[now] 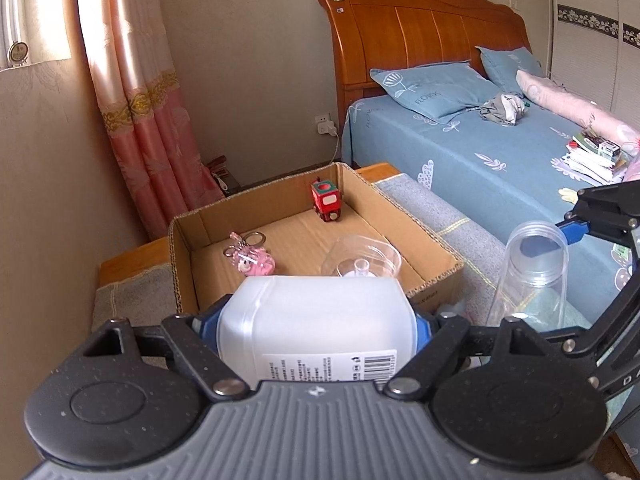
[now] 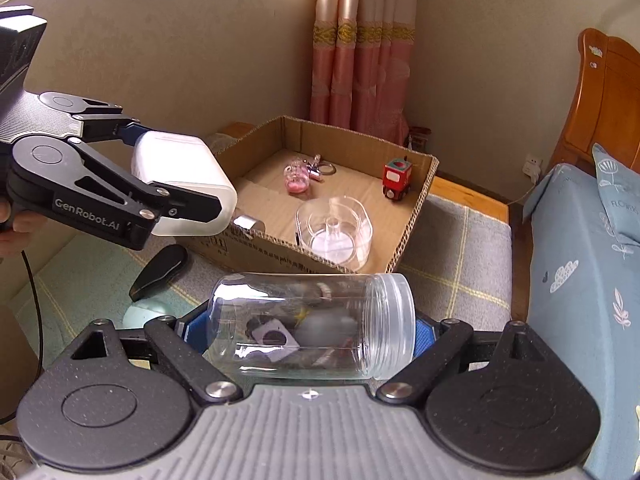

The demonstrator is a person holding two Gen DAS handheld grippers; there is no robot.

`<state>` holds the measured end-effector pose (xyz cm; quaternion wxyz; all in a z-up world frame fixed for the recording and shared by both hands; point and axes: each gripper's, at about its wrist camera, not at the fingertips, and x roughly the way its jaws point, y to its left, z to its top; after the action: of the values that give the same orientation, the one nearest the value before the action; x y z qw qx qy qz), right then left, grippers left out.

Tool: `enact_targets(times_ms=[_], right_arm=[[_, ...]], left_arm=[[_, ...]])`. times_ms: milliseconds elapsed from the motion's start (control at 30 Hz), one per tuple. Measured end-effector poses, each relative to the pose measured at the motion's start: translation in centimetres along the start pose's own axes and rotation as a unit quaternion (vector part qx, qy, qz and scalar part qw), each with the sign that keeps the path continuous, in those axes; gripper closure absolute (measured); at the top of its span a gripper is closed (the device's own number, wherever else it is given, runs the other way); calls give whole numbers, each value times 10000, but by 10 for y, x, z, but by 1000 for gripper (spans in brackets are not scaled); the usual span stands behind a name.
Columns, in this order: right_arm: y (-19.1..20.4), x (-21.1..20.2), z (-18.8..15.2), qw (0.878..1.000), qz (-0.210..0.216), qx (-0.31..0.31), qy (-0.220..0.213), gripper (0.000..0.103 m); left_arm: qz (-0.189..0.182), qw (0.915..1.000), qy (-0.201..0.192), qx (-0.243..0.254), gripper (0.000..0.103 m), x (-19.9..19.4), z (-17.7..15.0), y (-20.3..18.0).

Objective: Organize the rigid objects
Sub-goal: 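Carry the white bottle into the box with the left tool while the right tool carries the clear glass jar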

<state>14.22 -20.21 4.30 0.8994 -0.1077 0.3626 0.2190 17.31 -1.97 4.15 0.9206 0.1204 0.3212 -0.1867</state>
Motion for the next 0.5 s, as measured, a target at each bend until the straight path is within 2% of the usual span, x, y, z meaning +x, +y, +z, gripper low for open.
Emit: enact_targets(times_ms=[233,500], right_arm=[[-4,10,23,9999,-37,34,-94,10],[-4,10,32,9997,-156,27,-183,10]], left_arm=[[190,9998,36,-50,20,25,20,17],[421,9988,-41,-241,20,52,30,32]])
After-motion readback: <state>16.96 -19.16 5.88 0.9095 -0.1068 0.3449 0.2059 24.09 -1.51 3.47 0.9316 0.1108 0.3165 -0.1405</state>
